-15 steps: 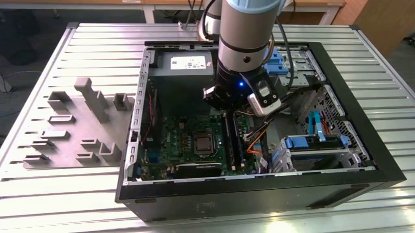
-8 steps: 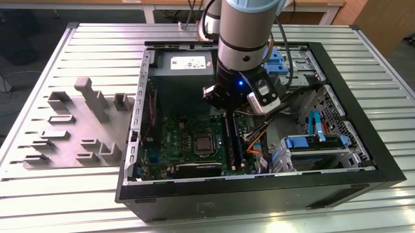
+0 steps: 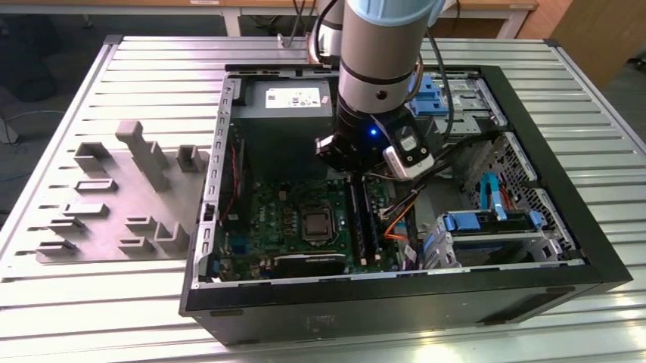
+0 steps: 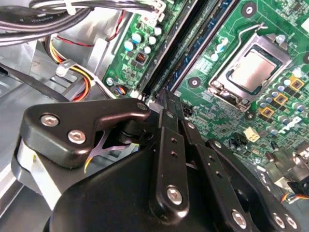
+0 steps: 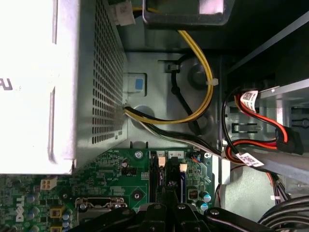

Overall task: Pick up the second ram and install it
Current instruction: 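Press down the second ram until it locks into place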

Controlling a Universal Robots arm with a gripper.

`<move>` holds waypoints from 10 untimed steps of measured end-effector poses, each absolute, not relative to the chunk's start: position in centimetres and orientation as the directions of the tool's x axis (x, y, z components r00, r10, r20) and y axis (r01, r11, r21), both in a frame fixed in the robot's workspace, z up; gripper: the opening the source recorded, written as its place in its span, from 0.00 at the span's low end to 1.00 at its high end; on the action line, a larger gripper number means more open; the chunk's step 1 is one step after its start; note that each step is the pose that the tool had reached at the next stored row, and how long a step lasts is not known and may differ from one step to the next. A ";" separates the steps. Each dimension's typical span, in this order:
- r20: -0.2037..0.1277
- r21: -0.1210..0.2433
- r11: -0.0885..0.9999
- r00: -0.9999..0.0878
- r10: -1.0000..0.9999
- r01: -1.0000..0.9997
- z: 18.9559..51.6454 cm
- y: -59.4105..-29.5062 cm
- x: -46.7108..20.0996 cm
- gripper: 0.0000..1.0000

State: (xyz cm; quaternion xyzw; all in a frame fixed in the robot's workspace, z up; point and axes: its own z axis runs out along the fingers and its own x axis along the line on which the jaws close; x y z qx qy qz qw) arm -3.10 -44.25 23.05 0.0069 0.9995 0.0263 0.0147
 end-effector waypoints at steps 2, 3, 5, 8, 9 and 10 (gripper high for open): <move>-0.029 0.053 0.999 -0.999 0.015 0.013 23.0 -44.2 -3.1 0.11; -0.029 0.053 0.999 -0.999 0.015 0.013 23.0 -44.1 -3.1 0.11; -0.029 0.053 0.999 -0.999 0.015 0.013 22.9 -43.8 -3.2 0.11; -0.029 0.053 0.998 -0.999 0.015 0.013 22.7 -43.6 -3.2 0.11; -0.029 0.053 0.998 -0.999 0.015 0.013 22.6 -43.6 -3.2 0.11; -0.029 0.053 0.999 -0.999 0.014 0.013 22.5 -43.5 -3.2 0.11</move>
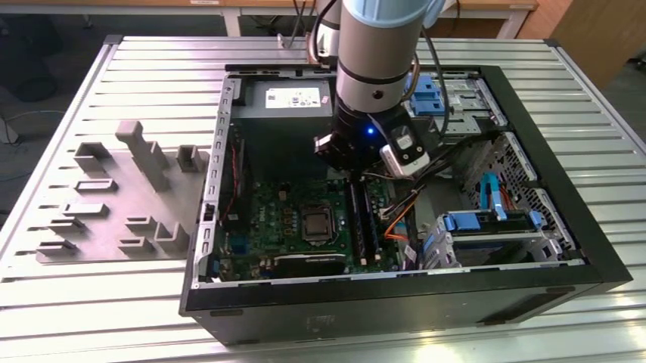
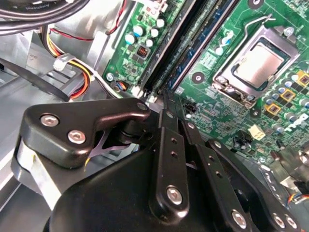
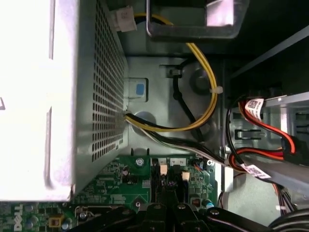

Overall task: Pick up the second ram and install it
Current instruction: 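Press down the second ram until it locks into place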

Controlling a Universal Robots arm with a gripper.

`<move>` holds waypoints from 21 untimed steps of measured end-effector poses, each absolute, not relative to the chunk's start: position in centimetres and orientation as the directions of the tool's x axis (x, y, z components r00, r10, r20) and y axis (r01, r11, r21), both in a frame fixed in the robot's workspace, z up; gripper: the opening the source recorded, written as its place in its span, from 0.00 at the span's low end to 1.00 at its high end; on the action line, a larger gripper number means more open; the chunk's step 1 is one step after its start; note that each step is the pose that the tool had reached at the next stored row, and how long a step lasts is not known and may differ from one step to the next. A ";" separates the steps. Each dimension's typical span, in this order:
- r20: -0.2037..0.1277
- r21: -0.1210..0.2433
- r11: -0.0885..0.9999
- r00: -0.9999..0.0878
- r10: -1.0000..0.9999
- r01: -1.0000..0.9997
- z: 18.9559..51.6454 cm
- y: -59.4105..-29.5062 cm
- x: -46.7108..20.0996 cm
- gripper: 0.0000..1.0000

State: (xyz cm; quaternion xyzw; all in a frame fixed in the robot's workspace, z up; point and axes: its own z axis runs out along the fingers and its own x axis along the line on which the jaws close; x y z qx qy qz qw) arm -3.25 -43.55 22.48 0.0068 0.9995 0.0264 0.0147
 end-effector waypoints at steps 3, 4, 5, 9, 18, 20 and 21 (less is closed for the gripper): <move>-0.029 0.053 0.999 -0.999 0.015 0.013 22.4 -43.5 -3.3 0.11; -0.029 0.053 0.999 -0.999 0.015 0.013 22.4 -43.5 -3.3 0.11; -0.029 0.053 0.998 -0.999 0.015 0.013 22.3 -43.5 -3.3 0.11; -0.029 0.053 0.999 -0.999 0.015 0.013 22.2 -43.5 -3.3 0.11; -0.029 0.054 0.998 -0.999 0.015 0.013 21.9 -43.5 -3.3 0.11; -0.029 0.055 0.998 -0.999 0.015 0.013 21.7 -43.5 -3.3 0.11; -0.029 0.054 0.998 -0.999 0.015 0.013 21.7 -43.5 -3.3 0.11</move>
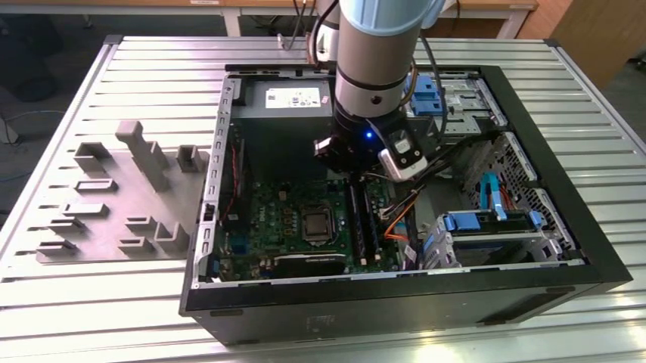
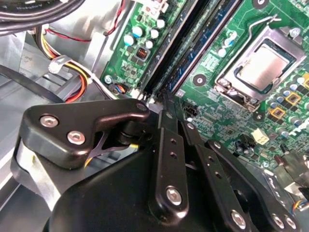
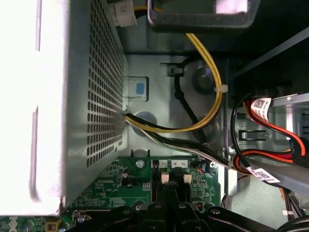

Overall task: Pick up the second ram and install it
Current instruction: 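Press down the second ram until it locks into place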

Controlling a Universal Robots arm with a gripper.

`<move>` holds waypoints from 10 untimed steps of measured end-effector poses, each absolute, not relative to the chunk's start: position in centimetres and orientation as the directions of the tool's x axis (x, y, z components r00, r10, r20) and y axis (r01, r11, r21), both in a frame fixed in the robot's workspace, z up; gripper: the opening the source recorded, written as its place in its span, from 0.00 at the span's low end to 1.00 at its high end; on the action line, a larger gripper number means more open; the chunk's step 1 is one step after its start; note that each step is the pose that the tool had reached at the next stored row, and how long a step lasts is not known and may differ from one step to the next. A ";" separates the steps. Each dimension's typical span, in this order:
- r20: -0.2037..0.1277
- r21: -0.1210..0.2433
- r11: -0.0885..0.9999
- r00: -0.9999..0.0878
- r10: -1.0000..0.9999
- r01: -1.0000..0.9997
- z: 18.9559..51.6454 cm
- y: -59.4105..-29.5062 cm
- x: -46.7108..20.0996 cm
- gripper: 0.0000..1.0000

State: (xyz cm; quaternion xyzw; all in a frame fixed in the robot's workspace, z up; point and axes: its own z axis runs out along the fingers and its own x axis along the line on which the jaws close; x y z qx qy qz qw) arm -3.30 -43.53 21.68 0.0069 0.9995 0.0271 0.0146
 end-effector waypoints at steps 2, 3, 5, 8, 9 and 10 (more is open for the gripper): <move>-0.029 0.054 0.998 -0.999 0.015 0.013 21.7 -43.5 -3.3 0.11; -0.029 0.054 0.998 -0.999 0.015 0.013 21.7 -43.5 -3.3 0.11; -0.029 0.054 0.998 -0.999 0.015 0.013 21.6 -43.5 -3.3 0.11; -0.029 0.055 0.998 -0.999 0.015 0.013 21.8 -43.5 -3.3 0.11; -0.030 0.056 0.998 -0.999 0.015 0.013 21.9 -43.5 -3.3 0.11; -0.029 0.056 0.998 -0.999 0.015 0.013 22.1 -43.5 -3.3 0.11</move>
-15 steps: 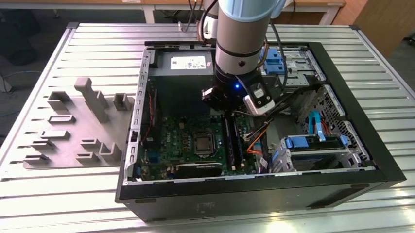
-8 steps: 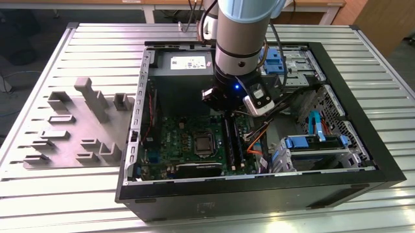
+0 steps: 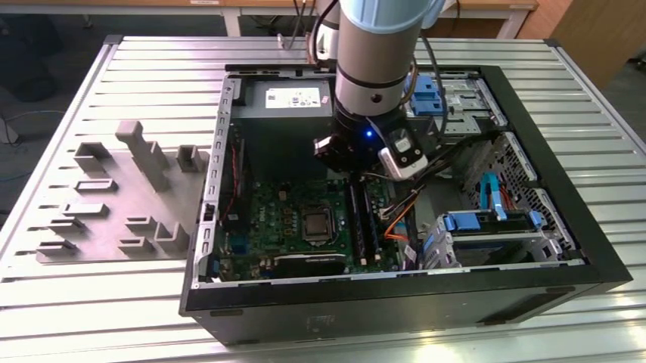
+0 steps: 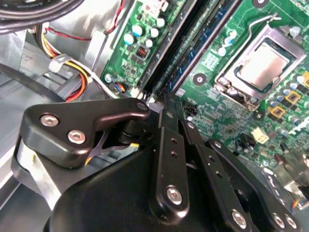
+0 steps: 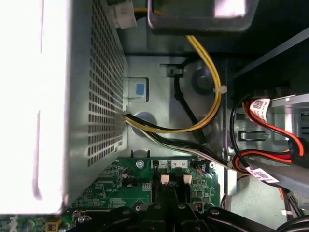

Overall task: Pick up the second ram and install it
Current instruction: 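Press down the second ram until it locks into place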

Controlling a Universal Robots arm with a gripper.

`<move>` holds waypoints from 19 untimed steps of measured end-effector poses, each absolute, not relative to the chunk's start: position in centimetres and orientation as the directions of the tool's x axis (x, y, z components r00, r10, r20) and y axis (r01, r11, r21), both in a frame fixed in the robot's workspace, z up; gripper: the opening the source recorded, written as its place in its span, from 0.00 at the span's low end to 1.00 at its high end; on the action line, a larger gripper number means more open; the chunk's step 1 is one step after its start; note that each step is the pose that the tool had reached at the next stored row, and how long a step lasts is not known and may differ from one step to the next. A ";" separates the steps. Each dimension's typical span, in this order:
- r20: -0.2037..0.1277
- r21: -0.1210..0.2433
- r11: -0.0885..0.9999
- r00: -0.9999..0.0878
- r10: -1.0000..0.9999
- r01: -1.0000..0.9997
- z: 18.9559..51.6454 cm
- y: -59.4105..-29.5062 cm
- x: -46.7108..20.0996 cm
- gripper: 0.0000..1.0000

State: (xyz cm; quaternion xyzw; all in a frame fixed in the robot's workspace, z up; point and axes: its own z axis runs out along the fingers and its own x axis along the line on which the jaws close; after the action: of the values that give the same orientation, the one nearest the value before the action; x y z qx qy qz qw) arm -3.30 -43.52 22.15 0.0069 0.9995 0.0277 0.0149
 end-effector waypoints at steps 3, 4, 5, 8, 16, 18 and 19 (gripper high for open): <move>-0.029 0.055 0.998 -0.999 0.015 0.013 23.0 -43.5 -3.3 0.11; -0.029 0.054 0.998 -0.999 0.015 0.013 23.2 -43.5 -3.3 0.11; -0.029 0.054 0.998 -0.999 0.015 0.013 23.5 -43.5 -3.3 0.11; -0.029 0.054 0.998 -0.999 0.015 0.013 24.2 -43.5 -3.3 0.11; -0.029 0.054 0.998 -0.999 0.015 0.013 24.3 -43.9 -3.3 0.11; -0.029 0.054 0.998 -0.999 0.015 0.013 24.3 -44.2 -3.3 0.11; -0.029 0.054 0.998 -0.999 0.015 0.013 24.3 -44.4 -3.3 0.11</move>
State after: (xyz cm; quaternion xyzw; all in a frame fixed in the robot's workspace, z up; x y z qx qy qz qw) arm -3.31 -44.37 24.35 0.0069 0.9995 0.0269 0.0147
